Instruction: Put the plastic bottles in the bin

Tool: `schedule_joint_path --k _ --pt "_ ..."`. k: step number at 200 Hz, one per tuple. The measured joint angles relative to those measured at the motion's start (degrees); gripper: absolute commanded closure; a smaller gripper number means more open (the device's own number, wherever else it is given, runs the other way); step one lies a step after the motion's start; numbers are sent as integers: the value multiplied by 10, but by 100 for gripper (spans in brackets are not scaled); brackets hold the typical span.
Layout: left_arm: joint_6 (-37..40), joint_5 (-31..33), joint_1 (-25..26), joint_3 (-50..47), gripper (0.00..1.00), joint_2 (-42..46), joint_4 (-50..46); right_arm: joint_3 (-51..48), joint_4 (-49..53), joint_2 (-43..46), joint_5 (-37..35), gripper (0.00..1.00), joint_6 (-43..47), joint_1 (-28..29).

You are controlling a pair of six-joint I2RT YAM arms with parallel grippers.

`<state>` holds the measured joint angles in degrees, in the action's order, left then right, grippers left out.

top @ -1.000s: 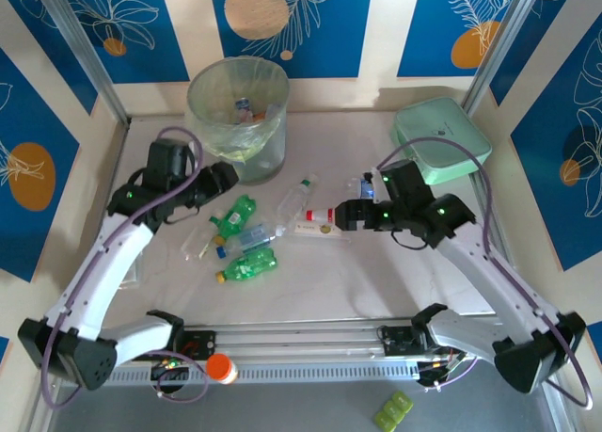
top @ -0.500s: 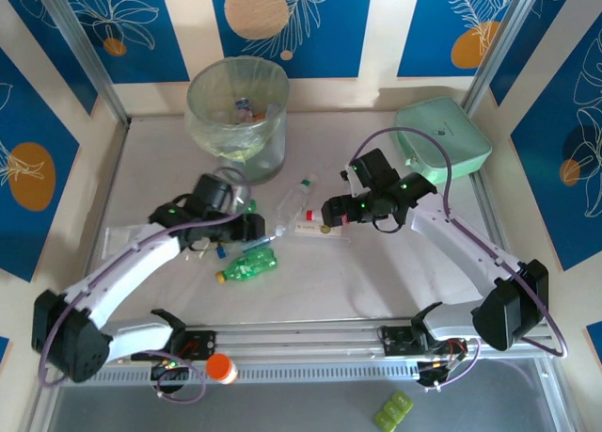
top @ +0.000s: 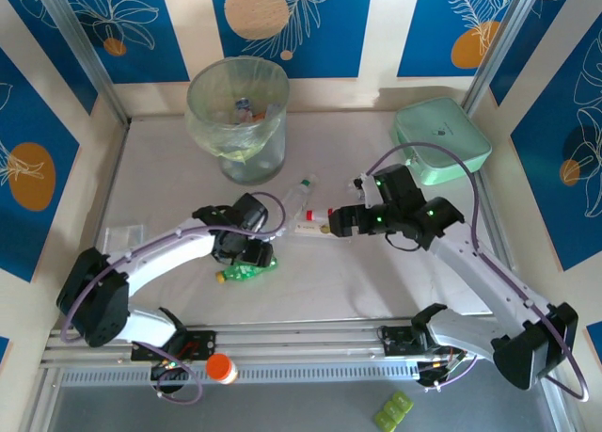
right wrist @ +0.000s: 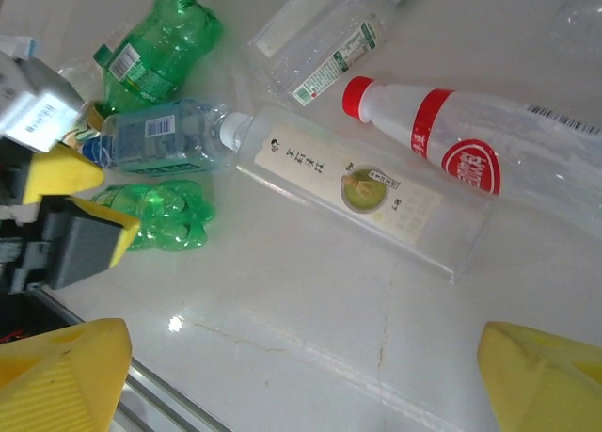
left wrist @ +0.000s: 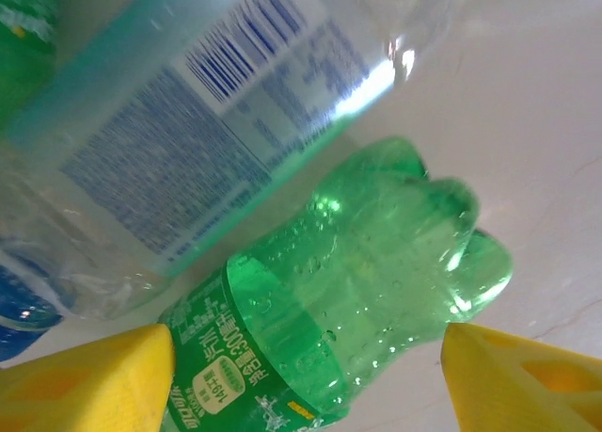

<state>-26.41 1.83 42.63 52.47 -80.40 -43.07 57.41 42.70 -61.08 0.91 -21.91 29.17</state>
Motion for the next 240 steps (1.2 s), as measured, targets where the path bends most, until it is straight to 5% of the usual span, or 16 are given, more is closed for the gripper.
schedule_joint_path --k 69,110,240 --pt "21 23 41 20 25 -42 -29 -57 -27 61 82 4 -9 -58" --pt "30 -17 65 20 27 -83 -31 -58 -35 66 108 3 -10 -58" --pt "30 -37 73 28 48 -95 -28 -58 -50 96 123 3 -37 -59"
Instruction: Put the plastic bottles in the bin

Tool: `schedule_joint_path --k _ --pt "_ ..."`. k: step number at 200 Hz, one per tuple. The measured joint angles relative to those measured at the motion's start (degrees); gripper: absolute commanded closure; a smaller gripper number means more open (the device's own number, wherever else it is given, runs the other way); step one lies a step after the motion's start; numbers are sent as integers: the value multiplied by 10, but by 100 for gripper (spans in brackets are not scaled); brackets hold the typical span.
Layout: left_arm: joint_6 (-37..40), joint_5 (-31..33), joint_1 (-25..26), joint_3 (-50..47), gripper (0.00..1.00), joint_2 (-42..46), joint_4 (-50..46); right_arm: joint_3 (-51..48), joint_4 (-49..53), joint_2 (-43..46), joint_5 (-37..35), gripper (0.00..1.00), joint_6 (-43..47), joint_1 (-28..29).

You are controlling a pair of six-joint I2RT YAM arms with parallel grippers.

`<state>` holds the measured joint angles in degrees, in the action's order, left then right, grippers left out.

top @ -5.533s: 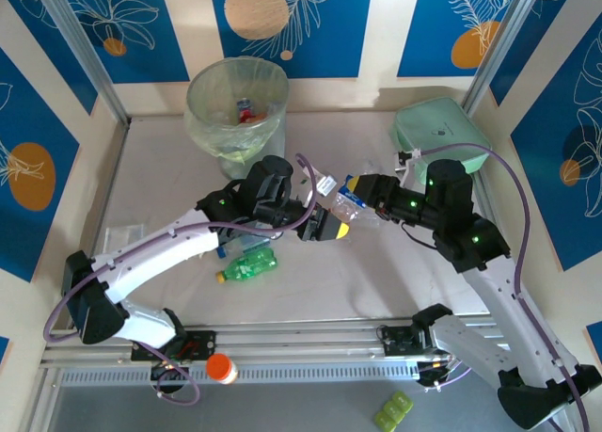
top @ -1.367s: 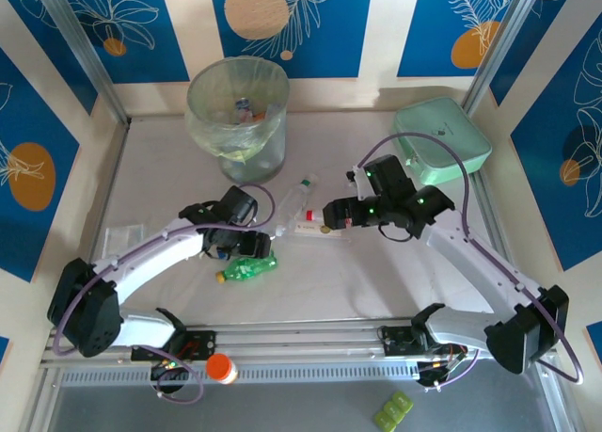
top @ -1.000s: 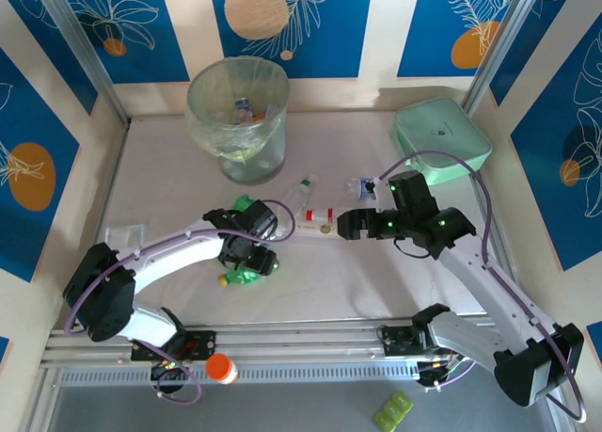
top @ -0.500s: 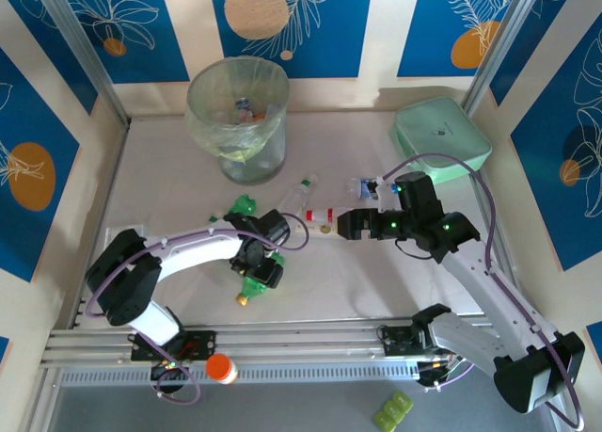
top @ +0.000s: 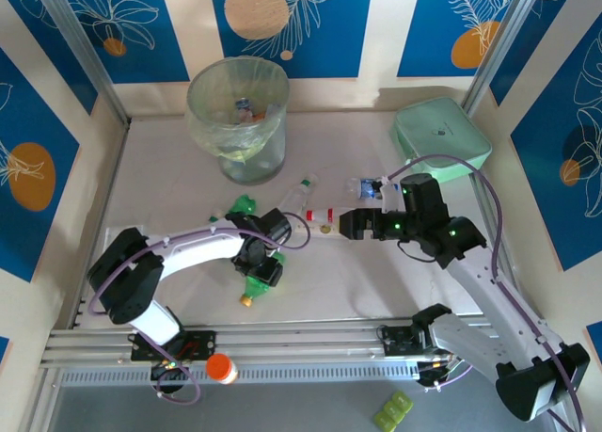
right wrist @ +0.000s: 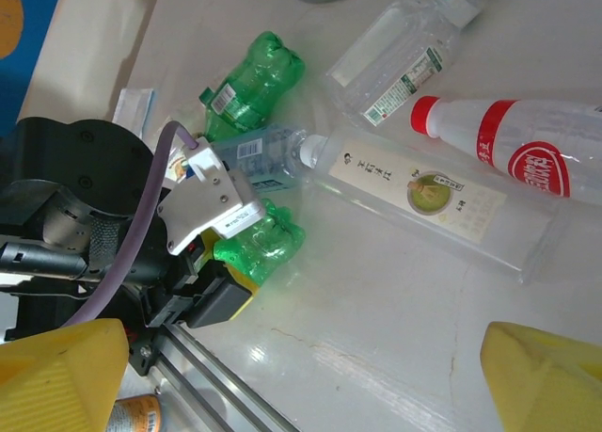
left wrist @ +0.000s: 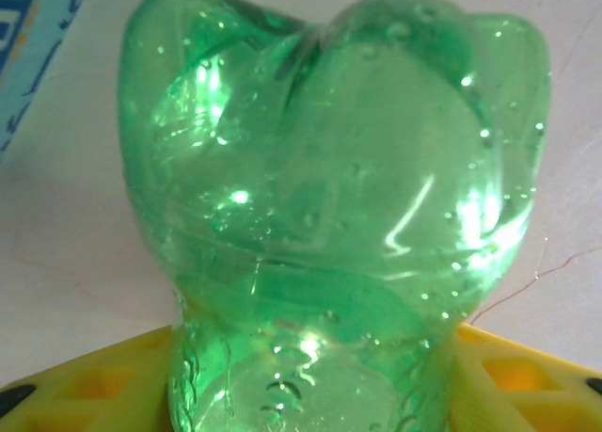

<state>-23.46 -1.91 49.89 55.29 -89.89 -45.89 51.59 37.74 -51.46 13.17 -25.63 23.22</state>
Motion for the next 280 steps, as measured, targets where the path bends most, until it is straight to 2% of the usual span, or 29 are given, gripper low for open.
schedule_joint_path --k 32,60,90,115,165,188,240,253,280 --pt "0 -3 0 17 50 48 -2 -13 -12 29 17 3 -24 4" --pt "5 -30 0 49 51 105 15 -19 -26 52 28 3 -53 8" --pt "14 -94 0 56 51 186 76 -30 -71 63 53 1 -94 15" --pt "10 -162 0 56 51 236 143 -39 -114 62 64 1 -121 50" --pt "-11 -265 0 55 52 242 243 -34 -189 36 65 0 -137 128" --pt "-21 -294 0 50 52 243 271 -30 -224 19 66 7 -143 148" --pt "-36 -324 0 48 49 246 305 -30 -303 23 64 38 -177 165" --pt "-37 -326 0 48 47 247 312 -34 -311 30 59 41 -187 165" --pt "-40 -325 0 48 35 248 317 -42 -322 40 44 43 -203 169"
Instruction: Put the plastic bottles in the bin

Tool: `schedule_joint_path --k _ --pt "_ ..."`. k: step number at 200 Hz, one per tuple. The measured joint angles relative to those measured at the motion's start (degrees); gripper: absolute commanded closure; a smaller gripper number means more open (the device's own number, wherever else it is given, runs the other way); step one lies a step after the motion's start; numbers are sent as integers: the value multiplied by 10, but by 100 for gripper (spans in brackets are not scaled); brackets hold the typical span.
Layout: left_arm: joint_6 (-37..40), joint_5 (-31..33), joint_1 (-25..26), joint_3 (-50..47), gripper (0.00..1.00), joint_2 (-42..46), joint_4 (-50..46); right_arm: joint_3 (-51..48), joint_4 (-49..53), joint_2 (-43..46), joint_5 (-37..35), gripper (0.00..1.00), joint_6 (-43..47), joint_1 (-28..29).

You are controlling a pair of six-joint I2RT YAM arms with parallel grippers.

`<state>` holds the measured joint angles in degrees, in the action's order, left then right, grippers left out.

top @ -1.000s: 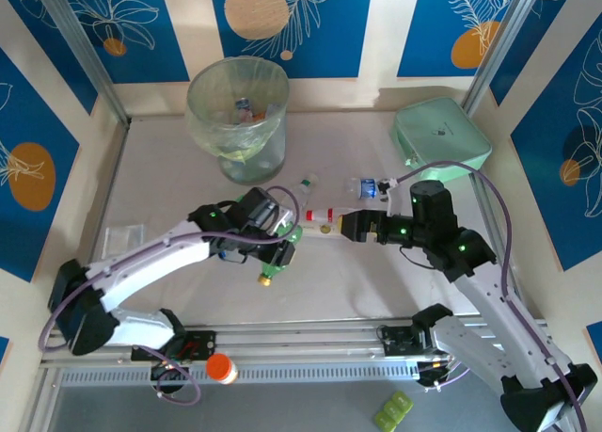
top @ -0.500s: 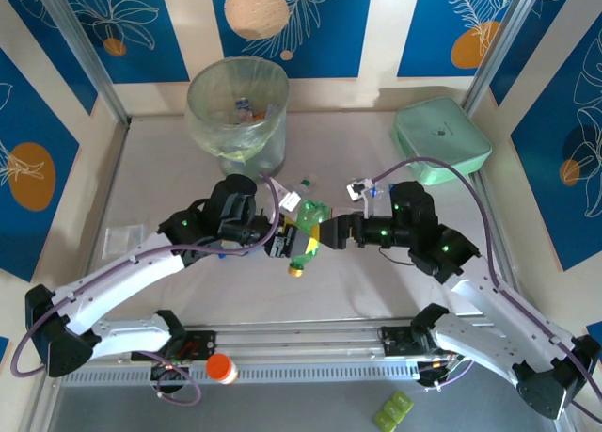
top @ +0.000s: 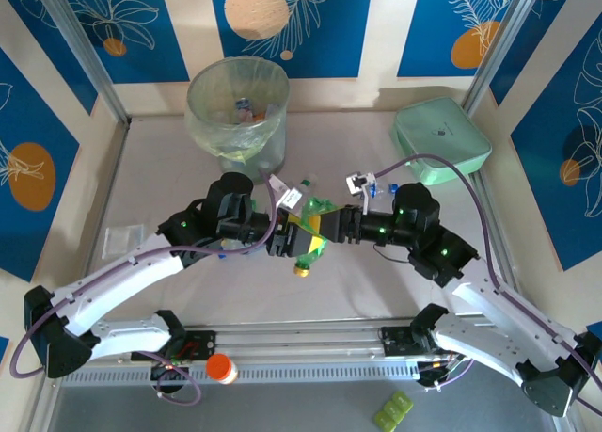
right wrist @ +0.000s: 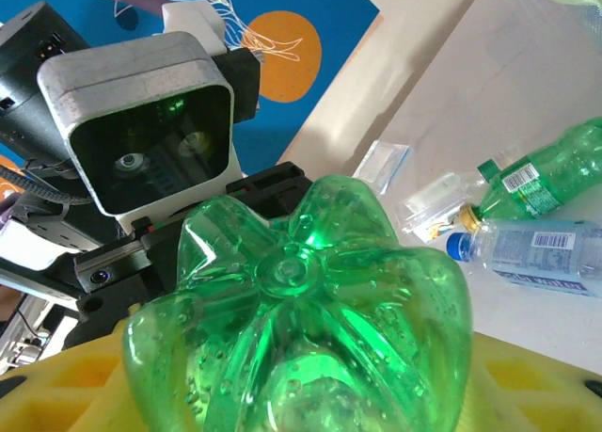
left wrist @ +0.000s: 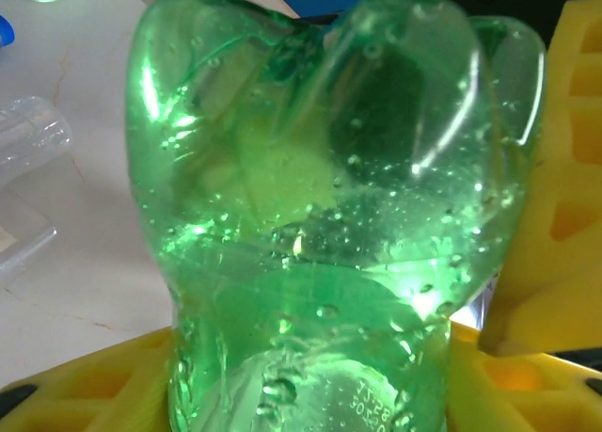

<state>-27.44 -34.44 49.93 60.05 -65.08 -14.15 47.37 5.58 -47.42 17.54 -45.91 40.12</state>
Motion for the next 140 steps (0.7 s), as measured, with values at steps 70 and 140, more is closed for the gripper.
schedule_joint_path --k 70,140 --pt "5 49 1 -2 23 16 -1 -10 -11 25 -108 44 -61 20" --pt "23 82 21 -2 22 2 -3 -10 -12 14 -179 44 -108 44"
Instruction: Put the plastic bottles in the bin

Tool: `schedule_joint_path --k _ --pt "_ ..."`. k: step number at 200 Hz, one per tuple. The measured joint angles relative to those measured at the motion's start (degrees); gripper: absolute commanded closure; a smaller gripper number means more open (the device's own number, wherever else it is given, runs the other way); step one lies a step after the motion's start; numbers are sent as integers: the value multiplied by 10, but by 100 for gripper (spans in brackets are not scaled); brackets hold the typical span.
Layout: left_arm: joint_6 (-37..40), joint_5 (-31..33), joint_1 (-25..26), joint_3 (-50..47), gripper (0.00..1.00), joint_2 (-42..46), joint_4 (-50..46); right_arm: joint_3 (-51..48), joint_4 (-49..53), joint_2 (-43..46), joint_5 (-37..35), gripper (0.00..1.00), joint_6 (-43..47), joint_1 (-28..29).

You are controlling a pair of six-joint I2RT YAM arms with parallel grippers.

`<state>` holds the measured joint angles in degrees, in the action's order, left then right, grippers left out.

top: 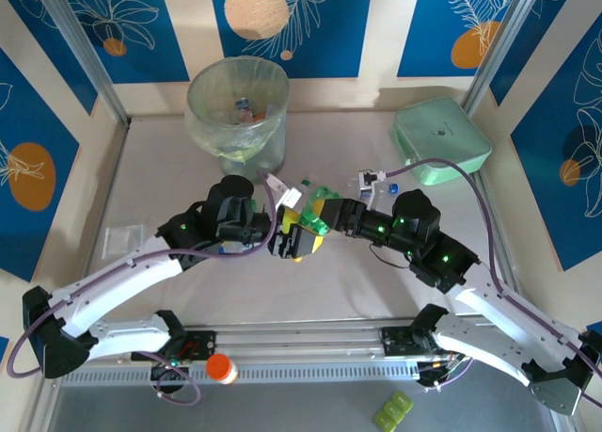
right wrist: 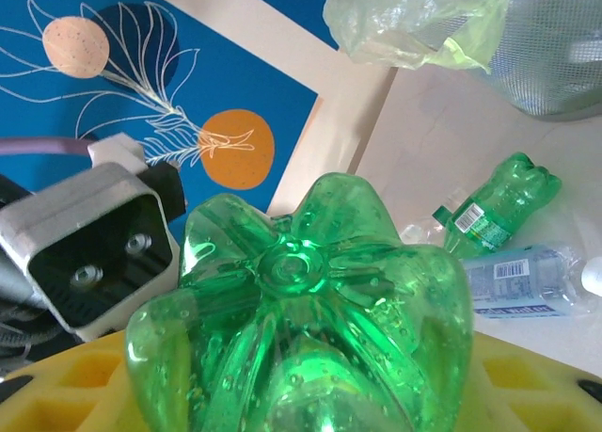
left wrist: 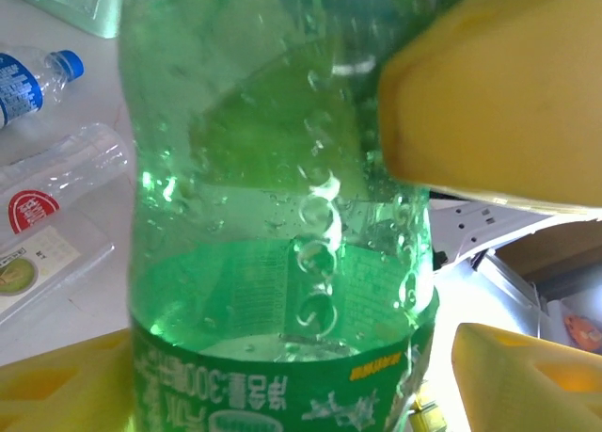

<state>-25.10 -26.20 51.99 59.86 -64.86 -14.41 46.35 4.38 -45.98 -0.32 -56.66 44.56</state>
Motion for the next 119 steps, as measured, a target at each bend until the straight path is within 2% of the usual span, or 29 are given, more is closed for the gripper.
schedule_joint_path --k 36,66,119 --pt "33 49 17 14 25 -14 -32 -6 8 0 -25 44 -34 1" --pt "62 93 27 33 33 -26 -59 -11 10 -1 -34 45 -53 1" --pt "74 113 30 56 46 -42 -92 -21 -3 -4 -41 43 -68 1"
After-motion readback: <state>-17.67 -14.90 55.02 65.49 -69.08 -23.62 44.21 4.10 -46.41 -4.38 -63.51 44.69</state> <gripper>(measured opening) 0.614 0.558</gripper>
